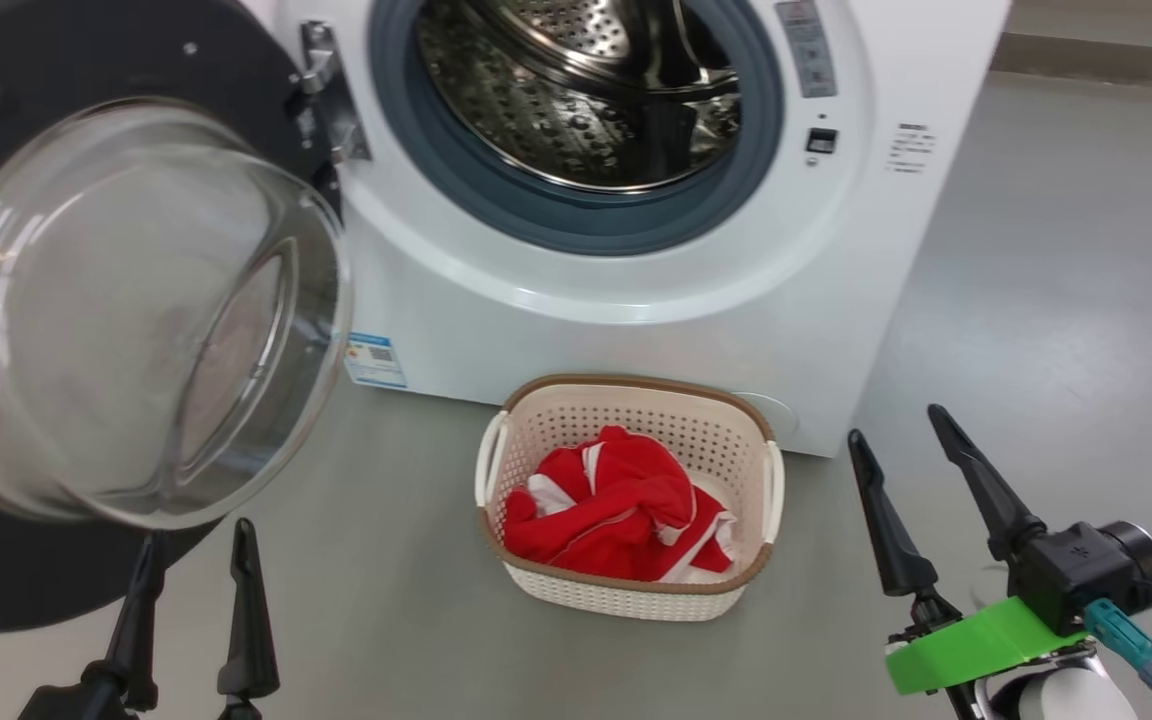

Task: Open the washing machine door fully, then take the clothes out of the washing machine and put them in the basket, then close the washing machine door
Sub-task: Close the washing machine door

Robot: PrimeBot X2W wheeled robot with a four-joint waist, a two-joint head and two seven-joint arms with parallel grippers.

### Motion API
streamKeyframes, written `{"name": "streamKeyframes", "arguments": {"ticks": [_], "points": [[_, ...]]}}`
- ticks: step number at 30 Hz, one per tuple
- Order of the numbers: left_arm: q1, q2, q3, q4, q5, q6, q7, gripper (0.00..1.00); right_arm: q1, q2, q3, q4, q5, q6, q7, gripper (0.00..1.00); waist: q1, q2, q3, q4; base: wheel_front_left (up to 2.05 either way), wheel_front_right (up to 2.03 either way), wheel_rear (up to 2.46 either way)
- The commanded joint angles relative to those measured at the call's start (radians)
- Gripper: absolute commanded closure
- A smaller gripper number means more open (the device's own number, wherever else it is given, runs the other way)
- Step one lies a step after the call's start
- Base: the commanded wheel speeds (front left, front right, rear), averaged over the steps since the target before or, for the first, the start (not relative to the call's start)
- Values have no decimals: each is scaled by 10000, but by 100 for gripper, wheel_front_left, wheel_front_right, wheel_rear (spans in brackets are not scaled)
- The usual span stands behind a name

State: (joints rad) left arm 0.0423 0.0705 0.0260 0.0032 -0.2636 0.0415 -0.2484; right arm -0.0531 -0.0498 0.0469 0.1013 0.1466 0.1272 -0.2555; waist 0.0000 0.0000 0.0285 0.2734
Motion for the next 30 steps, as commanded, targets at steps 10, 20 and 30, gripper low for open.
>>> {"name": "streamKeyframes", "arguments": {"ticks": [10,20,30], "points": [[-22,110,457,-440,302,562,-74,0,-750,-94,647,-54,-206,35,-63,0,0,0,-11,1034,0,0,0],[163,79,544,-577,229,852,-64,0,-695,-67,715,7,-157,35,-63,0,0,0,-48,1442,0,0,0],[147,113,694,-763,242,1055,-90,100,-810,-82,868,49,-91,35,-63,0,0,0,105,1238,0,0,0]]}}
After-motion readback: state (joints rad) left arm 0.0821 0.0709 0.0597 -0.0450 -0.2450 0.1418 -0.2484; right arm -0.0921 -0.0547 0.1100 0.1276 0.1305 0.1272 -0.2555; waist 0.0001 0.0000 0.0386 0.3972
